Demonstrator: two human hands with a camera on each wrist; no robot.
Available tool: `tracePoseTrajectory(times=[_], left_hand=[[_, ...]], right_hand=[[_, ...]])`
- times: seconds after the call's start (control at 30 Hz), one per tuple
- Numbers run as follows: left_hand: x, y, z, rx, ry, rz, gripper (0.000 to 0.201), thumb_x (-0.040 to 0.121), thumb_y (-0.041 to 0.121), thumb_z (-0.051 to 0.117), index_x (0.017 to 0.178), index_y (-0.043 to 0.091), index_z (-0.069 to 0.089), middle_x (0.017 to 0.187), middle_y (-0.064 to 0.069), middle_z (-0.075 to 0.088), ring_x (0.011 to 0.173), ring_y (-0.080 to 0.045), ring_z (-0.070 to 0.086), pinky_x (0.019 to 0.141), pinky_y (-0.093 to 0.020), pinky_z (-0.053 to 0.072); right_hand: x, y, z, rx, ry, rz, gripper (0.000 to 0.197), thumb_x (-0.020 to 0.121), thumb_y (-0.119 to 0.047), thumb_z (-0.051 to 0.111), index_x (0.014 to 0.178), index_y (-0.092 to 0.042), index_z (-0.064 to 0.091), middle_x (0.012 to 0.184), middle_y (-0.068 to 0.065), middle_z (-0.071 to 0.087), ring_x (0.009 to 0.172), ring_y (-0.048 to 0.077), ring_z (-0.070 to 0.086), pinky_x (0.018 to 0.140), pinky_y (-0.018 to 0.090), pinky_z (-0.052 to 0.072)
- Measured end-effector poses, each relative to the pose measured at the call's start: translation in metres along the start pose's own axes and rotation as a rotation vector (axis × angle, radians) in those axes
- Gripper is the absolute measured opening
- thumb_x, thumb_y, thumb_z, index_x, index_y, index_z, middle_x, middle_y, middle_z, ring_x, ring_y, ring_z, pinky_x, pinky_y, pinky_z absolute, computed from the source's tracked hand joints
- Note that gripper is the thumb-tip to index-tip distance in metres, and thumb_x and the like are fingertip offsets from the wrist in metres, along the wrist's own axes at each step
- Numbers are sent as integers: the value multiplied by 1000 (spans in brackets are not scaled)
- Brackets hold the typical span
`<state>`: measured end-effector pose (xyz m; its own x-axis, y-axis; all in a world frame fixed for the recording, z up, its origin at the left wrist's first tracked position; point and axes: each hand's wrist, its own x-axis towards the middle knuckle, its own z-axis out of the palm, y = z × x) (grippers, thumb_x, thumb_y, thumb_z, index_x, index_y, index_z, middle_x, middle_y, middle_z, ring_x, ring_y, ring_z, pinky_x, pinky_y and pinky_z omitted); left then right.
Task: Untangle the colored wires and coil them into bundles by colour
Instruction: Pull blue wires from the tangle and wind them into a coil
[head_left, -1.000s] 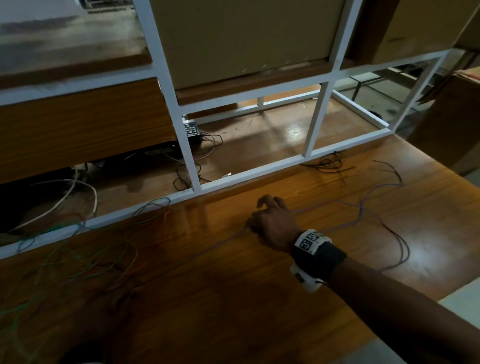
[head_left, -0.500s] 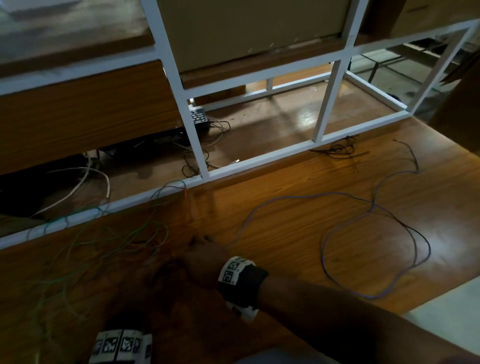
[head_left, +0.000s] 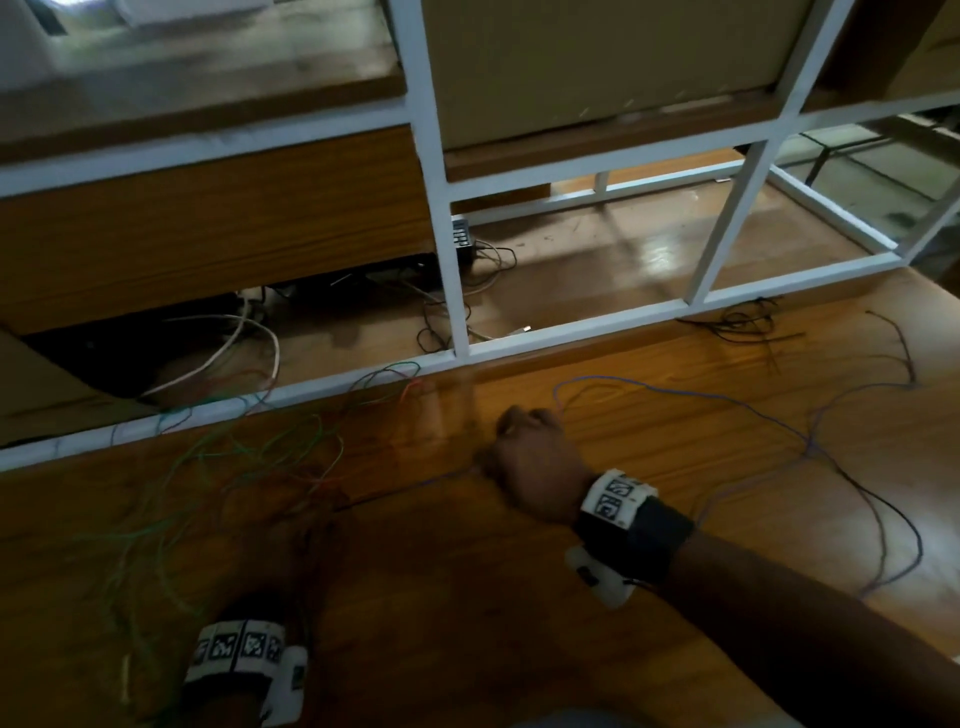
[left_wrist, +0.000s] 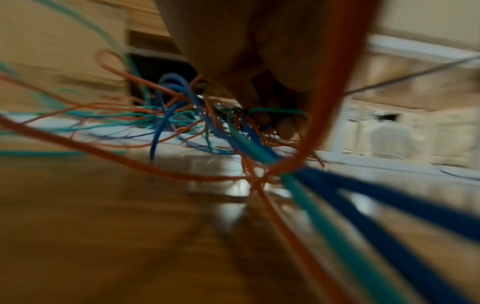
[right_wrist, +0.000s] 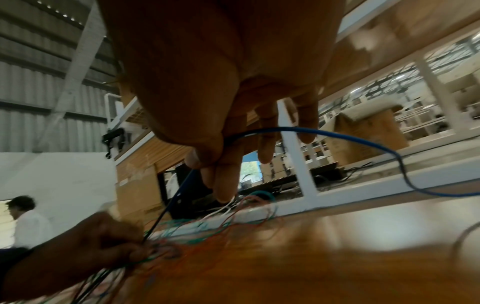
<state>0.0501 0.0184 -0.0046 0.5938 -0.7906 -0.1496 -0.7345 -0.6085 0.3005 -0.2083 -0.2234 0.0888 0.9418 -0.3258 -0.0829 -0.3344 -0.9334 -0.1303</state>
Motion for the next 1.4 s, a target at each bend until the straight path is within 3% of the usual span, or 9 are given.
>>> tracePoseTrajectory(times=[0.17,0.23,0.33,0.47,0.57,0.73,0.97,1.13,1.4], left_hand=[[-2,8,-12,-71,-54,7,52,92,49,33,129,29,63,137,-7,59,111,-31,62,96,-46,50],[-5,24,-10,-75,5,74,49,88,40,39,123,23,68,132,-8,62,105,-33,65,89,-40,51],[-10,48,-8,-97,-19,133,43,90,34,41,118,18,71,123,-4,64,103,-29,63,84,-34,48],[-14,59,-5,-155,-10,141,48,82,33,39,109,15,74,115,-8,69,101,-30,65,83,-39,54],[-13,66,-10,-264,-8,125,35,85,24,54,111,11,73,115,-5,67,99,-22,62,83,-34,49],[-16,70,-12,-327,-23,73,36,88,22,57,120,11,69,132,-21,60,121,-42,56,103,-49,42],[-23,67,-28,-290,72,151,66,81,62,32,111,20,74,118,-4,70,108,-19,63,92,-17,37],[-12,78,-31,-241,60,189,64,82,71,39,111,25,74,118,3,70,109,-14,63,95,-21,40],[-9,55,-22,-183,71,130,29,86,4,71,110,18,75,115,-6,71,106,-24,65,94,-30,46]], right_hand=[[-19,47,5,57,-3,120,46,84,-46,37,110,-37,74,104,4,72,129,28,50,102,49,37],[-23,62,12,65,-58,166,49,86,-50,33,114,-38,71,113,1,71,136,28,44,106,48,35],[-21,68,22,-2,-156,262,42,98,-40,52,140,-38,55,145,-3,56,148,32,27,114,54,28],[-2,19,22,-31,-91,82,78,93,-53,63,158,-29,28,166,1,28,156,37,8,120,68,9],[23,-39,26,14,-112,-99,59,96,-49,59,148,-24,46,156,3,46,154,38,15,118,68,9],[45,-85,24,115,-127,-134,34,100,-23,55,133,-23,63,128,10,66,133,38,39,109,55,29],[33,-40,2,47,47,-145,27,87,-29,64,112,-34,74,92,2,67,114,29,48,95,49,40],[4,-3,-13,45,113,-106,23,87,-32,65,106,-36,76,93,0,71,115,29,51,97,50,40],[-36,62,-26,18,134,-1,27,87,-34,59,107,-38,76,100,-4,74,125,28,49,100,52,41]])
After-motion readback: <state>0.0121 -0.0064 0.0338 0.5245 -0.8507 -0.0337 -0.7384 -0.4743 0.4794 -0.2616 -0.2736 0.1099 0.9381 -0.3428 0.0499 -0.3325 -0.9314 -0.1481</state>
